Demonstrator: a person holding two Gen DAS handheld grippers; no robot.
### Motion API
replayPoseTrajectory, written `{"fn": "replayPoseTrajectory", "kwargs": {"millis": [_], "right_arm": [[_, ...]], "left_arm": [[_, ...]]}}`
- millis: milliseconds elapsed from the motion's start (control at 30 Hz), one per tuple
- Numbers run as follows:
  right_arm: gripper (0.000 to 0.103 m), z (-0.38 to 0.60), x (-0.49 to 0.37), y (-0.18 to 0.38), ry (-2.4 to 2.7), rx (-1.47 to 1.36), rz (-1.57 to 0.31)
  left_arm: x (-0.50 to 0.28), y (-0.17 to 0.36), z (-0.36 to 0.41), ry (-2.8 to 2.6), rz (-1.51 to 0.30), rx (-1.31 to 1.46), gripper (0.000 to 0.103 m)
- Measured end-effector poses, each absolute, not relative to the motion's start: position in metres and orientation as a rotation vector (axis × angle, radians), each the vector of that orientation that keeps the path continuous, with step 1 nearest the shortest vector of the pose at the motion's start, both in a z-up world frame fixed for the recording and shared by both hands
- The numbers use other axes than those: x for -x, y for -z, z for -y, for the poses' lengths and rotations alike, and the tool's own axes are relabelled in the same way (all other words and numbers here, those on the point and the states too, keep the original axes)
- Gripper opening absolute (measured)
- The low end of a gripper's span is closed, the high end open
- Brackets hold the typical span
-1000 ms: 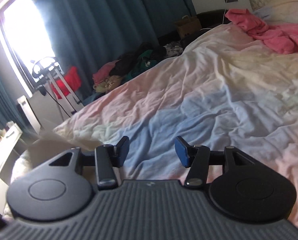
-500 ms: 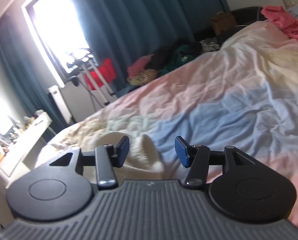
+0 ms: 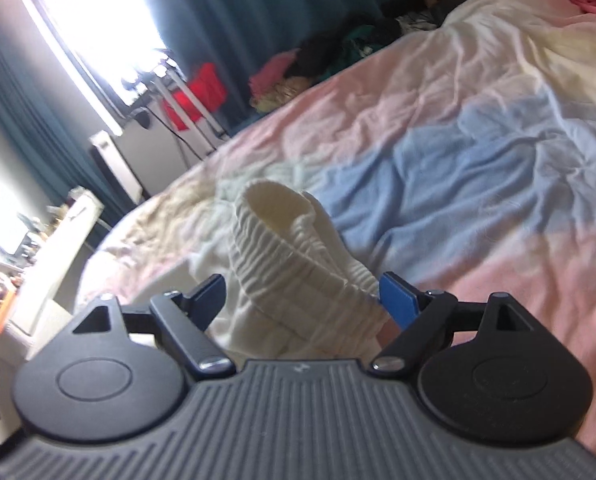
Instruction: Fold clothes
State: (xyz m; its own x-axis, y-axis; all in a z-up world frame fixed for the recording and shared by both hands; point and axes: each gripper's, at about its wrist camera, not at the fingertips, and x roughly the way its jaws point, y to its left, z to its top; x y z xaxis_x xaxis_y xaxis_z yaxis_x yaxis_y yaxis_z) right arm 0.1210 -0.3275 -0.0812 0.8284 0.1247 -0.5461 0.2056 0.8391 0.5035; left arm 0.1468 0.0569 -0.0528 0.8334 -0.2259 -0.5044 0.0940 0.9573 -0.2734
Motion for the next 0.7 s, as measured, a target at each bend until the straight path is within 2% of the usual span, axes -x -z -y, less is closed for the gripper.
{"fn": "replayPoseTrajectory", "kwargs": {"millis": [267, 500, 700], "right_arm": [[0.088, 0.322, -0.141, 0.107, 0.135, -0.583, -0.651], [0.088, 0.338, -0.142, 0.125, 0.138, -0.728, -0.677], [0.087, 0.336, -0.135, 0.125, 0.142, -0.747, -0.696]], "left_arm": [[-0.163, 0.081, -0.053, 0.174, -0.612, 0.246, 0.097], [-0.158, 0.085, -0.054, 0.156, -0.626, 0.224, 0.097], [-0.153, 0.085, -0.06, 0.129, -0.644, 0.232, 0.097]]}}
